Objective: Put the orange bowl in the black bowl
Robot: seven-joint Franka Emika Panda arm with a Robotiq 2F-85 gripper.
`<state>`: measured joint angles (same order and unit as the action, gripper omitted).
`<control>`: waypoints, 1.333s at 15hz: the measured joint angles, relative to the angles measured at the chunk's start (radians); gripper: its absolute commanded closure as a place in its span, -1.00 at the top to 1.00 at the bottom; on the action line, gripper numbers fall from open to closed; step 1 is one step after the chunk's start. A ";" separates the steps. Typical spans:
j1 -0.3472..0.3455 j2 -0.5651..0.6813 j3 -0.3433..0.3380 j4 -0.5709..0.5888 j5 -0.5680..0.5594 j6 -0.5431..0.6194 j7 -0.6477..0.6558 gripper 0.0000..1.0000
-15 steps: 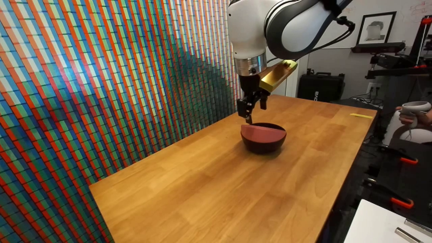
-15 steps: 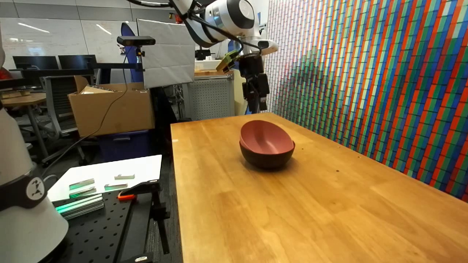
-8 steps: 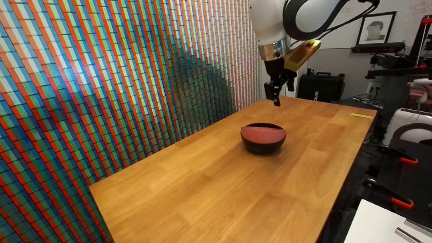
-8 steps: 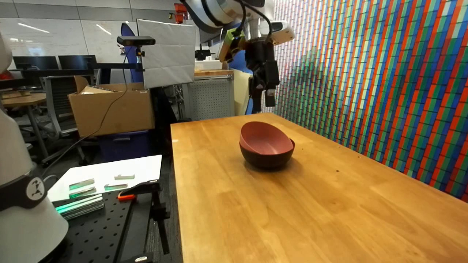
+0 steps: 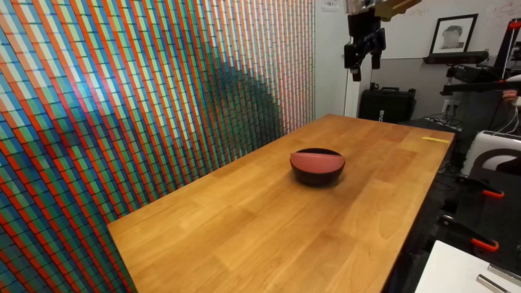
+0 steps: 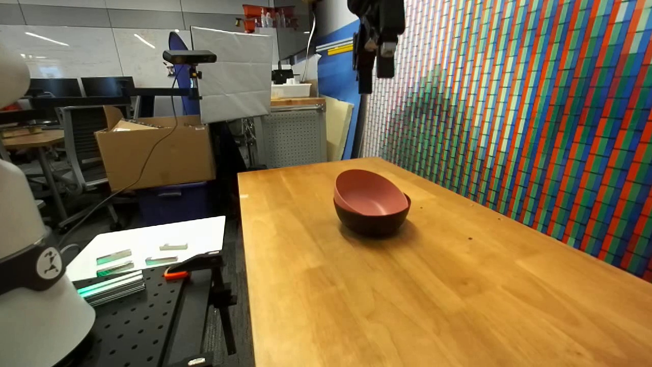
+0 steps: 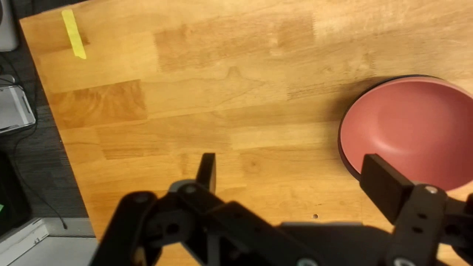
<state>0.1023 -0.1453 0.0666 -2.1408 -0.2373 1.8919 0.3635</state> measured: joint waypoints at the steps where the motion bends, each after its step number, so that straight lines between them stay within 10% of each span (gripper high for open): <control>1: -0.010 -0.025 -0.001 0.001 0.019 -0.025 -0.022 1.00; 20: -0.077 -0.131 -0.042 0.019 0.132 -0.194 -0.183 1.00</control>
<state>0.0249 -0.2761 0.0251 -2.1216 -0.1049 1.6979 0.1806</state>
